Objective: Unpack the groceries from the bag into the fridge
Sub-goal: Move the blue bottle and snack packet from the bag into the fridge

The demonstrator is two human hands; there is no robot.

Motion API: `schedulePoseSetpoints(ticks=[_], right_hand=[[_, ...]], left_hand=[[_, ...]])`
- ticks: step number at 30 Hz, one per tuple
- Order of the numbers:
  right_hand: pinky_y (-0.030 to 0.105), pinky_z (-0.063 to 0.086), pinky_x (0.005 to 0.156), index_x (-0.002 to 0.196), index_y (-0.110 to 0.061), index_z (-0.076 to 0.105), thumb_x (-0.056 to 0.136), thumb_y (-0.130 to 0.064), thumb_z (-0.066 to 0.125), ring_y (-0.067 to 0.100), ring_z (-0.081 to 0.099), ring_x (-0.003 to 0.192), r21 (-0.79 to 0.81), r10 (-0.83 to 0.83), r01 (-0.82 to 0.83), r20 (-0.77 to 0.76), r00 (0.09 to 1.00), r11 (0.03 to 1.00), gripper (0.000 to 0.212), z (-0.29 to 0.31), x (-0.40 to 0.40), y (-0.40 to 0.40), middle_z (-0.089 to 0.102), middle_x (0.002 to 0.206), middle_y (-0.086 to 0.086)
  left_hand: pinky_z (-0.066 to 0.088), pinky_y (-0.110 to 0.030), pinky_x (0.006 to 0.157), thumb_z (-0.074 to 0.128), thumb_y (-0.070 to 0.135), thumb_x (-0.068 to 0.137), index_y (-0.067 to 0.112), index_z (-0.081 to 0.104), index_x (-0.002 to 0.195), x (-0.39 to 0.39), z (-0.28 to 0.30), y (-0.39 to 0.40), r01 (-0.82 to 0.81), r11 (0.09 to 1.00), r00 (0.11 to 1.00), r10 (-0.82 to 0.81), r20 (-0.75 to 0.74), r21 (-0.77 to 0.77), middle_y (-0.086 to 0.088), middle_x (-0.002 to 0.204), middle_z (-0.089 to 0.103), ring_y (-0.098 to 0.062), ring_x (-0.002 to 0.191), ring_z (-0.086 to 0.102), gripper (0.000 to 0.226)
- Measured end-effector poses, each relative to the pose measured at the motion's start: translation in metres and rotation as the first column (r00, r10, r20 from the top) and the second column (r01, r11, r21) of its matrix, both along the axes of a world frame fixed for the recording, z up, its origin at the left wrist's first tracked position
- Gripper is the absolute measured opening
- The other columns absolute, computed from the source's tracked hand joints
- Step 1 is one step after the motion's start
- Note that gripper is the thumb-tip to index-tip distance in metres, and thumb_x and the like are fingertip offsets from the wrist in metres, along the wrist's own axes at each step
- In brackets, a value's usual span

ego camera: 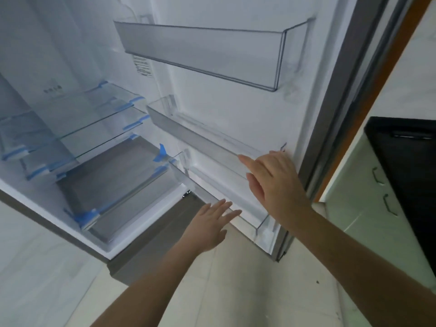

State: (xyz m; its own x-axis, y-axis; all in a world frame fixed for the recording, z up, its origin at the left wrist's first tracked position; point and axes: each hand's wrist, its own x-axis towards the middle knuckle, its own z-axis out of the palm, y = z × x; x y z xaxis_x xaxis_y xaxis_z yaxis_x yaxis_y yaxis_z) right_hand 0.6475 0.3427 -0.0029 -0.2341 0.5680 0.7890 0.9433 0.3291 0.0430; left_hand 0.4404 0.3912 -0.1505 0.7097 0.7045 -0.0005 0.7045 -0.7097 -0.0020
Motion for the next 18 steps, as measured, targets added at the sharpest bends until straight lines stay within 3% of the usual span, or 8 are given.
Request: schedulePoseSetpoints(ticks=[3,5,10,15,18], right_hand=[[0.041,0.039,0.108,0.125,-0.012,0.061,0.092,-0.018,0.064,0.022,0.057,0.099,0.013,-0.022,0.023,-0.045,0.999,1.000,0.034,-0.006,0.024,0.014,0.066,0.102,0.011],[0.043,0.042,0.105,0.124,-0.011,0.063,0.089,-0.019,0.067,0.024,0.057,0.106,0.037,-0.081,0.083,-0.042,0.996,0.996,0.036,-0.005,0.035,0.018,0.067,0.108,0.012],[0.047,0.033,0.111,0.127,-0.011,0.061,0.092,-0.030,0.055,0.030,0.057,0.116,-0.036,-0.261,0.259,-0.035,0.965,0.965,0.041,0.003,0.046,0.020,0.066,0.120,0.012],[0.052,0.024,0.115,0.142,-0.014,0.043,0.094,-0.040,0.035,0.033,0.040,0.135,-0.232,-0.432,0.426,0.029,0.901,0.874,0.055,0.003,0.053,0.031,0.048,0.143,0.013],[0.052,0.023,0.115,0.146,-0.014,0.033,0.096,-0.035,0.028,0.031,0.033,0.140,-0.263,-0.502,0.494,0.041,0.864,0.828,0.055,0.001,0.058,0.040,0.041,0.148,0.013]], left_hand=[[-0.004,-0.044,0.118,0.054,0.038,0.092,0.043,-0.003,0.153,0.016,-0.002,0.016,0.009,1.000,0.999,-0.009,-0.050,0.006,0.004,0.165,0.008,-0.020,0.152,0.000,0.084],[-0.002,-0.046,0.118,0.056,0.038,0.089,0.044,-0.009,0.152,0.026,-0.004,0.025,0.020,1.000,0.998,-0.020,-0.054,0.005,0.003,0.165,0.007,-0.022,0.152,0.001,0.090],[0.026,-0.053,0.115,0.062,0.032,0.083,0.039,0.010,0.154,0.037,-0.002,0.054,-0.020,1.000,1.000,0.020,-0.016,-0.009,0.002,0.160,0.028,-0.022,0.149,0.023,0.088],[0.036,-0.046,0.108,0.067,0.025,0.081,0.035,0.017,0.154,0.035,-0.001,0.087,-0.030,1.000,0.999,0.030,-0.016,0.008,-0.002,0.155,0.039,-0.025,0.145,0.032,0.090],[0.039,-0.046,0.105,0.068,0.021,0.076,0.035,0.017,0.154,0.030,-0.001,0.104,-0.034,0.999,0.999,0.034,0.007,-0.012,-0.003,0.153,0.042,-0.027,0.144,0.035,0.094]])
